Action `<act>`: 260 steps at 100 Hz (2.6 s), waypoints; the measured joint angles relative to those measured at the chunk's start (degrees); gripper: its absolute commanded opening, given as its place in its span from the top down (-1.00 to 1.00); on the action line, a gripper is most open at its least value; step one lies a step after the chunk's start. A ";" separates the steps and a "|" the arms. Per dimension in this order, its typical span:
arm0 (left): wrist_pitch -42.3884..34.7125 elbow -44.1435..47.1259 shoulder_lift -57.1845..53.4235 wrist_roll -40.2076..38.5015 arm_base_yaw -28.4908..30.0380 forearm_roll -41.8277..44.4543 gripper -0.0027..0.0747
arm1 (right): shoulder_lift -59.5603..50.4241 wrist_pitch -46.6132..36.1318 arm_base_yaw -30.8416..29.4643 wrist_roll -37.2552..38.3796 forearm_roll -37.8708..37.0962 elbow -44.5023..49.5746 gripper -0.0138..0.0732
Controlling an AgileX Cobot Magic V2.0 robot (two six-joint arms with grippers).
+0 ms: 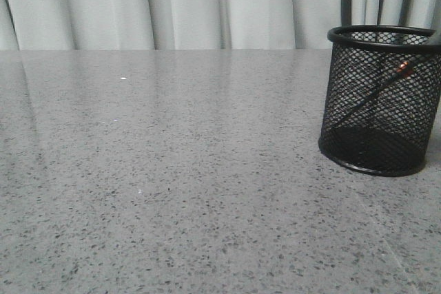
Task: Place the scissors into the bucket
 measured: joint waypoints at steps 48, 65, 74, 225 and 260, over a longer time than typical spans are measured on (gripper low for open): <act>-1.20 8.46 -4.12 -0.03 8.11 -4.73 0.99 | -26.96 -22.21 0.00 -0.21 -4.36 32.49 0.78; -1.45 8.46 -4.22 -0.03 8.11 -4.77 0.99 | -27.00 -22.35 0.00 -0.21 -4.36 32.49 0.78; -1.45 8.54 -4.22 -0.03 8.11 -4.77 0.99 | -27.00 -22.35 0.00 -0.21 -4.36 32.49 0.78; 21.35 21.30 -18.45 -0.03 19.97 5.08 0.99 | -27.09 -22.44 0.00 -0.21 -4.36 32.49 0.78; 21.35 21.30 -18.45 -0.03 19.97 5.08 0.99 | -27.09 -22.44 0.00 -0.21 -4.36 32.49 0.78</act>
